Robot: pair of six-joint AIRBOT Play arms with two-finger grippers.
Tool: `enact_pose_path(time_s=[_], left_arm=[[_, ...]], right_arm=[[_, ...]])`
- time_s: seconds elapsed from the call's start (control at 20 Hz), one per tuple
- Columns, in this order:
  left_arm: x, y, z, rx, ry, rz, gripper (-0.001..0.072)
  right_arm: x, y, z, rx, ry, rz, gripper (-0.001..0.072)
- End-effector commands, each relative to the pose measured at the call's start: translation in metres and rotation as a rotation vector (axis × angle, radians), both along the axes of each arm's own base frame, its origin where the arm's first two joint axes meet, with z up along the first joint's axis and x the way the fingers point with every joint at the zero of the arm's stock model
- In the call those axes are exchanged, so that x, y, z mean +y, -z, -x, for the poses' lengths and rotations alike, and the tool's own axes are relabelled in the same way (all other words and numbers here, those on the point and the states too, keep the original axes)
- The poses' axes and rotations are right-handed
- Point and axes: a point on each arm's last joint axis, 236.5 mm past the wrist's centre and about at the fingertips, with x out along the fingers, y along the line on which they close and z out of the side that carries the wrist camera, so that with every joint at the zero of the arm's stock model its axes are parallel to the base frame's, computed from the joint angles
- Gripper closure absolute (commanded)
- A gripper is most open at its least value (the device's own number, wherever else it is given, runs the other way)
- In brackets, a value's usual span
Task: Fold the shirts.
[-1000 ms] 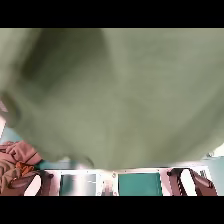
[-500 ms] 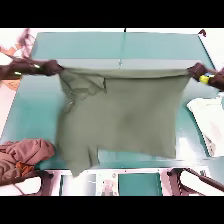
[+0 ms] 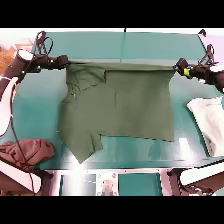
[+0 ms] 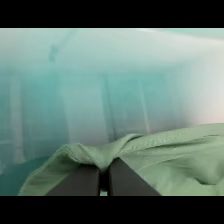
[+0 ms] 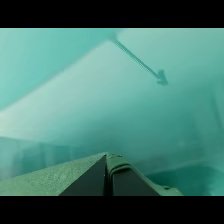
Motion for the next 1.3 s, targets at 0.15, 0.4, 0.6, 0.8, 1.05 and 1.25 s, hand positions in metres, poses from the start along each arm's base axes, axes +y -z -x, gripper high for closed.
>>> enact_pose_path(time_s=[0.15, 0.4, 0.6, 0.8, 1.05, 1.25], left_arm=[[0.017, 0.044, 0.035, 0.188, 0.109, -0.194, 0.0682], [0.018, 0.068, 0.074, 0.344, 0.201, -0.246, 0.0682], [0.012, 0.09, 0.099, 0.435, 0.238, -0.235, 0.0682], [0.011, 0.103, 0.11, 0.479, 0.242, -0.224, 0.0682], [-0.008, 0.091, 0.137, 0.589, 0.287, -0.12, 0.0157], [-0.003, 0.061, 0.192, 0.831, 0.346, -0.055, 0.0165]], right_arm=[[0.012, 0.039, 0.042, 0.232, -0.172, 0.055, 0.0699], [0.01, 0.072, 0.113, 0.43, -0.187, 0.129, 0.0699], [0.02, 0.103, 0.142, 0.51, -0.194, 0.093, 0.0698], [0.025, 0.109, 0.15, 0.536, -0.206, 0.075, 0.0696], [0.034, 0.095, 0.169, 0.612, -0.286, 0.039, 0.0429], [0.008, 0.056, 0.198, 0.693, -0.225, 0.104, 0.0432]])
